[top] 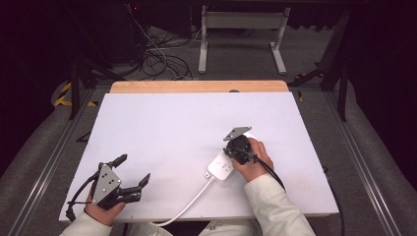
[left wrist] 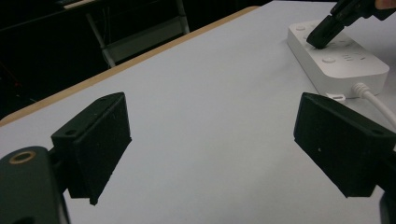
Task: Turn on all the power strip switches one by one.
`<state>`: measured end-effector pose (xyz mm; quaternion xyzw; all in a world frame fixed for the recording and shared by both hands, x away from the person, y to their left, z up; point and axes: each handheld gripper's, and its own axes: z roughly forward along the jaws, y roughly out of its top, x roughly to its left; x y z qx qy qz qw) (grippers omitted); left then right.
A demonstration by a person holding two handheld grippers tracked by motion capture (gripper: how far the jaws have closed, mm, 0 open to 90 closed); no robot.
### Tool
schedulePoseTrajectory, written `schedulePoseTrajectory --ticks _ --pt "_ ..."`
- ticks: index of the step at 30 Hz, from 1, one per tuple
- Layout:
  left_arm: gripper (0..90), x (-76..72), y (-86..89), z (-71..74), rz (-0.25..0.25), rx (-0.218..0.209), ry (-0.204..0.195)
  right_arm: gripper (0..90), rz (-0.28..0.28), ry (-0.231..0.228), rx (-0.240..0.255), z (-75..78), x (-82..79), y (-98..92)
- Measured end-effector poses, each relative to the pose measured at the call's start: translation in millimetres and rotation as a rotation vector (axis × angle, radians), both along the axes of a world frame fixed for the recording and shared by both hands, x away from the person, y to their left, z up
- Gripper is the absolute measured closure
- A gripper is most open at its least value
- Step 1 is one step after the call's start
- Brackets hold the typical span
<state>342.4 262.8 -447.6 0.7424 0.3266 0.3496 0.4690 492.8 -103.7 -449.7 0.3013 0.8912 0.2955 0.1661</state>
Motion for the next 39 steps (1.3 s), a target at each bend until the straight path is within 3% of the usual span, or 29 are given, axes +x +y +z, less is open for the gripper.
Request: schedulePoseTrajectory --ticks 6,14,17,20,22,28,39 --pt "11.3 -0.1 -0.1 0.1 0.0 0.002 -0.002 90.0 -0.011 -0.021 -0.013 -0.9 -2.4 1.9" --pt "11.3 1.2 -0.5 -0.6 0.003 0.001 0.004 90.0 -0.017 -0.004 0.008 0.2 -3.1 0.5" --pt "11.3 1.8 -0.4 -0.6 0.001 0.011 0.003 90.0 -0.01 -0.055 0.001 4.9 -6.4 -1.3" --pt "11.3 1.2 -0.5 -0.5 0.004 -0.002 0.004 90.0 0.004 -0.102 0.076 15.1 -10.6 -5.2" --pt "11.3 1.4 -0.6 -0.7 0.004 0.002 0.005 90.0 0.008 -0.12 0.087 20.4 -13.3 -6.0" --pt "11.3 0.9 0.0 -0.4 0.003 0.001 0.003 90.0 0.005 -0.112 0.101 22.5 -12.1 -9.7" --pt "11.3 0.9 -0.1 -0.4 0.003 0.002 0.003 90.0 -0.015 -0.141 0.108 24.0 -1.4 -22.9"
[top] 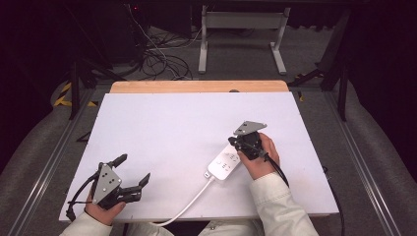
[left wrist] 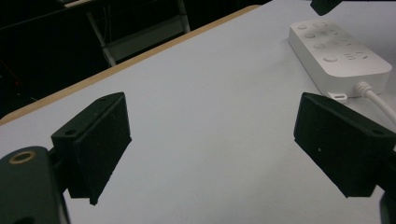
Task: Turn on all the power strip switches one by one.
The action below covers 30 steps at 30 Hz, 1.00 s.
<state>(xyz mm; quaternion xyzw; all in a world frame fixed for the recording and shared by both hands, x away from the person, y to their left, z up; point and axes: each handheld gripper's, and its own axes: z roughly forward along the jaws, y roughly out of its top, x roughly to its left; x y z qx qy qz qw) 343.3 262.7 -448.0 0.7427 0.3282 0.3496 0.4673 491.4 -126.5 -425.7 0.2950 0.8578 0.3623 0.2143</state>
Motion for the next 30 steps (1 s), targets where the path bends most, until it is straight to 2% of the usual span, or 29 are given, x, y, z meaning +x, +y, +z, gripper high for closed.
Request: schedulePoseTrajectory --ticks 14,24,30 --pt "11.3 0.0 -0.1 -0.2 0.0 0.0 -0.001 90.0 -0.038 0.068 0.0 -11.6 17.6 -19.2" --pt "11.3 0.0 -0.3 -0.2 -0.001 0.001 -0.002 90.0 -0.052 0.088 0.025 -23.5 23.2 -15.3" --pt "11.3 -0.1 -0.2 -0.1 -0.001 0.002 -0.002 90.0 -0.051 0.094 0.017 -27.5 25.0 -12.4"
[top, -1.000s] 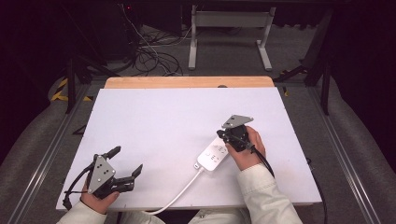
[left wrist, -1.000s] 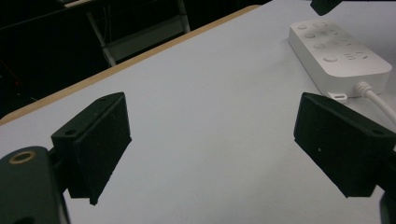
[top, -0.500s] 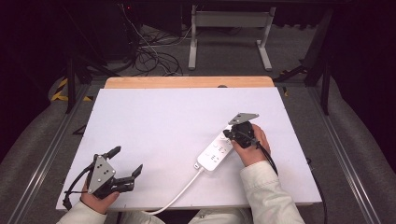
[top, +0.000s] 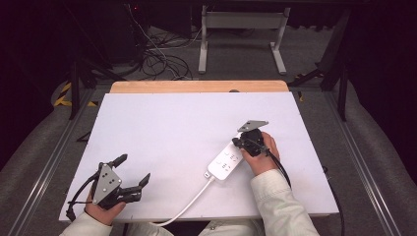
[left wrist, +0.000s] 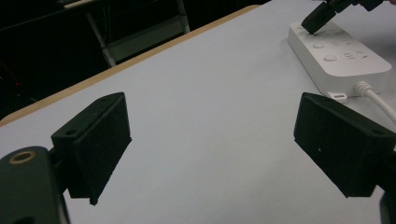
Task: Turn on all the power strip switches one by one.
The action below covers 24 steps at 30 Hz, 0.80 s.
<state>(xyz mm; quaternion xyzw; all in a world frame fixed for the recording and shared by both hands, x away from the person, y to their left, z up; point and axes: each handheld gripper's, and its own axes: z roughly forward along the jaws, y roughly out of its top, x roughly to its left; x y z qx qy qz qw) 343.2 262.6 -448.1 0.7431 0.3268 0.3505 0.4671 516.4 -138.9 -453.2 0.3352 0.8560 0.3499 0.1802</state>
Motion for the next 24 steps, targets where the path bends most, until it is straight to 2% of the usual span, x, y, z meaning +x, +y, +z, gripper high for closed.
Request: schedulePoseTrajectory --ticks 15,19,24 --pt "11.3 -0.3 -0.4 0.0 -0.001 0.001 0.0 90.0 -0.01 -0.001 -0.021 -1.3 -0.4 1.9" --pt "11.3 -0.5 -0.6 0.0 -0.001 0.001 0.0 90.0 -0.019 0.005 0.0 -2.8 0.4 1.6" --pt "11.3 -0.4 -0.4 0.0 0.0 0.001 0.0 90.0 -0.02 -0.004 -0.018 -3.2 -0.3 3.7"
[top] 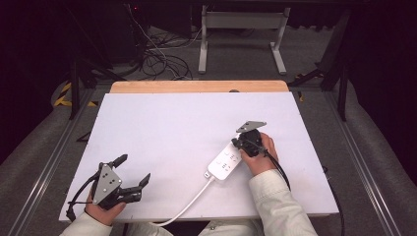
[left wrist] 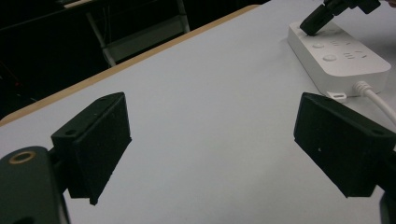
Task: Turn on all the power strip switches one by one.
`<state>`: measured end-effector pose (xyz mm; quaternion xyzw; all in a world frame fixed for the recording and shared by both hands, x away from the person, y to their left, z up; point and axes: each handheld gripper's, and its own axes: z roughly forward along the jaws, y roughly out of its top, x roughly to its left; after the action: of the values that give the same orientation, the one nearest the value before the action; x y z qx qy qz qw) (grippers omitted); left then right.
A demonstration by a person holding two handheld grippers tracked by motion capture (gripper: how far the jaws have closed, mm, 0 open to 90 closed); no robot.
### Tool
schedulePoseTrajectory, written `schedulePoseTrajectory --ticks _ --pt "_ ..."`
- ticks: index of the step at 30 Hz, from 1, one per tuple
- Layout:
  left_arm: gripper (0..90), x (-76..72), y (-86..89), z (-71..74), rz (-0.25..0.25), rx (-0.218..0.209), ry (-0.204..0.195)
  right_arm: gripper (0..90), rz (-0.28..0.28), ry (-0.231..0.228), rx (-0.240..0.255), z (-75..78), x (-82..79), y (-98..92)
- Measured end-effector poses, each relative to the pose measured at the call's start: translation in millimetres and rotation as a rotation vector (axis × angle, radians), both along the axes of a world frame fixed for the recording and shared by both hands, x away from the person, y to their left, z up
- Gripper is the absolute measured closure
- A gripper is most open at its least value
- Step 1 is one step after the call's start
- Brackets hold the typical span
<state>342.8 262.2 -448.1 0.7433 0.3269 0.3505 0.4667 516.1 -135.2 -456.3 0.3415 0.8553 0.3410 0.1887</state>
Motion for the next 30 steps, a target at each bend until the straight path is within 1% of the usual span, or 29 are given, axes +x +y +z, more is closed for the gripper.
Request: schedulePoseTrajectory --ticks 4,9,11,12,13,14,20,22,24,25,27,30 --pt "11.3 0.0 -0.1 0.0 0.0 -0.001 0.001 90.0 -0.005 -0.005 -0.016 0.1 -1.0 1.6" --pt "11.3 0.1 0.0 -0.1 0.001 -0.001 0.001 90.0 -0.009 -0.006 -0.021 -0.3 -1.9 3.0" --pt "11.3 0.4 -0.2 -0.3 0.001 -0.003 0.001 90.0 -0.009 -0.017 -0.037 -0.4 -3.0 4.7" --pt "11.3 0.6 0.2 0.0 0.001 0.007 -0.003 90.0 -0.01 -0.023 -0.044 -0.6 -3.4 5.5" --pt "11.3 0.6 0.1 0.0 0.001 0.006 -0.003 90.0 -0.012 -0.023 -0.046 -0.7 -3.8 6.0" --pt "11.3 0.4 -0.4 -0.3 0.001 -0.003 0.001 90.0 -0.017 -0.025 -0.045 -1.0 -4.0 6.3" --pt "11.3 0.4 -0.3 -0.1 0.002 0.001 -0.002 90.0 -0.016 -0.021 -0.043 -1.7 -3.6 7.2" --pt "11.3 0.4 0.2 0.1 0.003 0.005 -0.003 90.0 -0.013 -0.018 -0.032 -2.2 -2.7 8.9" --pt "11.3 0.1 0.2 0.0 0.005 -0.002 0.001 90.0 -0.014 -0.012 -0.032 -1.4 -2.3 9.1" --pt "11.3 0.3 0.8 0.4 0.003 0.006 -0.002 90.0 -0.014 -0.018 -0.033 -0.8 -3.2 9.0" --pt "11.3 0.3 0.7 0.2 0.001 -0.003 0.0 90.0 -0.013 -0.03 -0.018 3.1 -5.5 6.4" --pt "11.3 1.0 1.1 0.0 0.001 -0.005 0.002 90.0 -0.01 -0.07 0.067 14.8 -9.9 0.4"
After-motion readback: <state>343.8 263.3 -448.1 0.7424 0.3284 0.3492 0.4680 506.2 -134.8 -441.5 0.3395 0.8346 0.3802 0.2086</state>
